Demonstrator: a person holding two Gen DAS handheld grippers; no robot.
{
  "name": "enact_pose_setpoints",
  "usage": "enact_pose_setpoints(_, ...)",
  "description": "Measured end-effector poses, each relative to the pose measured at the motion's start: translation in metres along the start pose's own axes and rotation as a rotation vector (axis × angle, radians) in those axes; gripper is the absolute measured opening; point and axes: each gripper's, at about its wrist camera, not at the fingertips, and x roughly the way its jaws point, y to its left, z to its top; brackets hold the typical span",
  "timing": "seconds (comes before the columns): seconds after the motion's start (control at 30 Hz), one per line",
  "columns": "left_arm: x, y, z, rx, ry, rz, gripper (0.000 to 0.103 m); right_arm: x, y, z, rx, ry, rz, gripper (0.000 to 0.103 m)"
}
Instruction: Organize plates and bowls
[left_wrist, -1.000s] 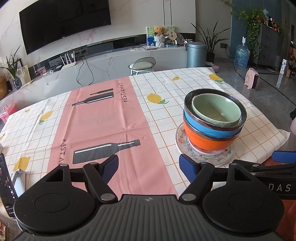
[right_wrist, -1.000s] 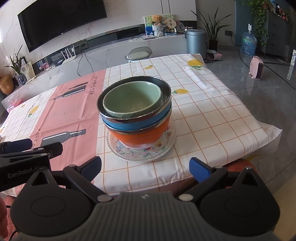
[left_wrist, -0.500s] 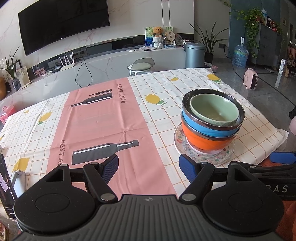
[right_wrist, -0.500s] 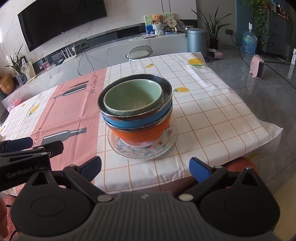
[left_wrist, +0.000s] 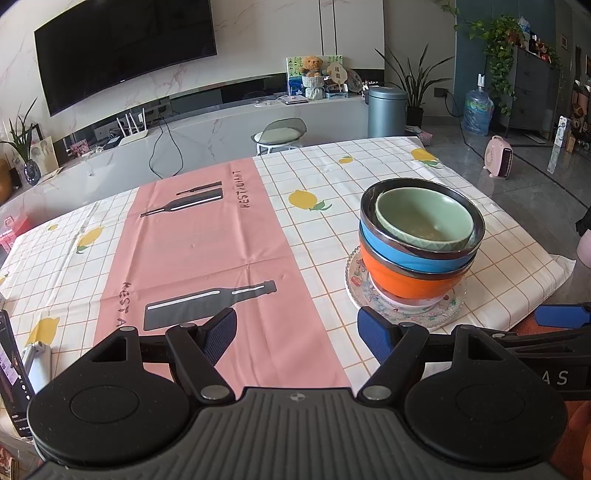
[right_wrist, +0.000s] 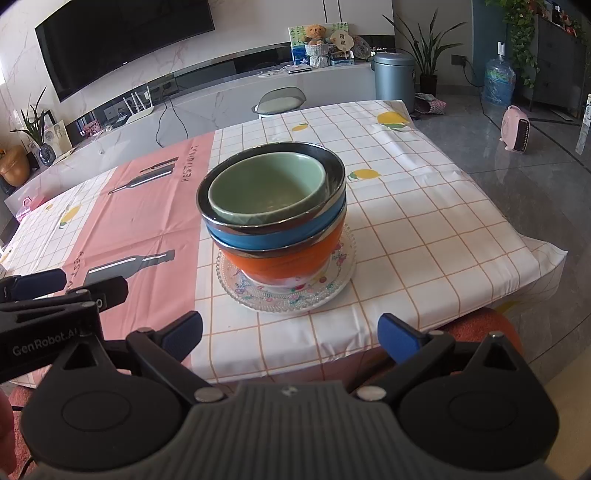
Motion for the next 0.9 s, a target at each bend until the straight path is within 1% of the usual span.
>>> enact_pose_setpoints(0.9,-0.0027,0.0024,0.0006,-0.010,-0.004,-0.001,0.087,0.0011,-0.0006,-0.0012,0.001,0.014,0.006,0.099)
